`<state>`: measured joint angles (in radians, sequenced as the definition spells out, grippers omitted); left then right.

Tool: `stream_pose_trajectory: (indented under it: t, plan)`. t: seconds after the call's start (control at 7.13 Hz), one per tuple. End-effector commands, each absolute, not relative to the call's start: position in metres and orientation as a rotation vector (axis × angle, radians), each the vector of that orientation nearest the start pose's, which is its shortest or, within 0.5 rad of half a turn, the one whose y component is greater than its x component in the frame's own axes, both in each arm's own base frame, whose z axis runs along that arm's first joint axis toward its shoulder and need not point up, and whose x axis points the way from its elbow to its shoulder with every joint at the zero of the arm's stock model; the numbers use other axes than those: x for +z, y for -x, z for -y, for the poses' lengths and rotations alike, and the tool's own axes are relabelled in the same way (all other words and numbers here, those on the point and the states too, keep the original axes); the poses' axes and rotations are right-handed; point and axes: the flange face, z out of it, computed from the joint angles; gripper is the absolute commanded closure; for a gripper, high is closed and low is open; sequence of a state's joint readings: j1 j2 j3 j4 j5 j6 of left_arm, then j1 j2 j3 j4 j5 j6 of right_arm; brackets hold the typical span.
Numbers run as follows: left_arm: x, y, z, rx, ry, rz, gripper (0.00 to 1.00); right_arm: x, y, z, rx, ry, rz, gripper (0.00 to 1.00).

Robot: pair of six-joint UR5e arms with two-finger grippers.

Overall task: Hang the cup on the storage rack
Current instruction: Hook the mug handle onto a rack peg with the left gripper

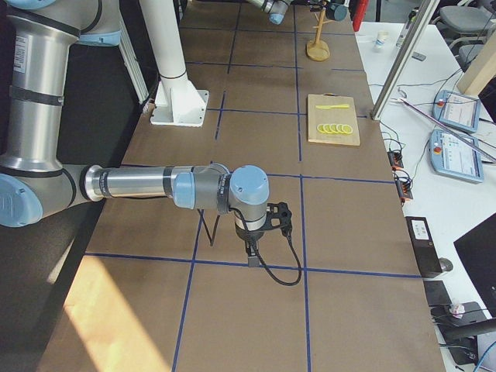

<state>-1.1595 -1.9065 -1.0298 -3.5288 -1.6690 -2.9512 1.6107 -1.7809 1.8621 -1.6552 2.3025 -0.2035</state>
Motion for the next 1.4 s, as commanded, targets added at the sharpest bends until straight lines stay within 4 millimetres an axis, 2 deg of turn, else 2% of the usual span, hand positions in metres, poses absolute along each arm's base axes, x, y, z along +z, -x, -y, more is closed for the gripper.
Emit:
stream_pose_trajectory:
  t: [0.0, 0.42, 0.7, 0.84, 0.98, 1.12, 1.26]
  plan:
    - [0.555, -0.121, 0.588, -1.654, 0.323, -2.098, 0.98, 0.621, -0.083, 0.399, -0.156, -0.086, 0.727, 0.00]
    - [0.567, -0.115, 0.576, -1.655, 0.336, -2.103, 0.96, 0.620, -0.083, 0.399, -0.159, -0.089, 0.726, 0.00]
    - [0.582, -0.110, 0.560, -1.652, 0.342, -2.108, 0.96, 0.621, -0.083, 0.399, -0.159, -0.087, 0.726, 0.00]
    - [0.583, -0.111, 0.560, -1.652, 0.343, -2.105, 0.94, 0.621, -0.083, 0.399, -0.157, -0.087, 0.726, 0.00]
    - [0.586, -0.112, 0.560, -1.653, 0.343, -2.096, 0.75, 0.621, -0.083, 0.399, -0.159, -0.087, 0.726, 0.00]
    - [0.588, -0.114, 0.559, -1.640, 0.353, -2.076, 0.01, 0.621, -0.083, 0.399, -0.157, -0.087, 0.726, 0.00]
    - [0.587, -0.113, 0.560, -1.635, 0.354, -2.078, 0.00, 0.621, -0.083, 0.398, -0.157, -0.085, 0.726, 0.00]
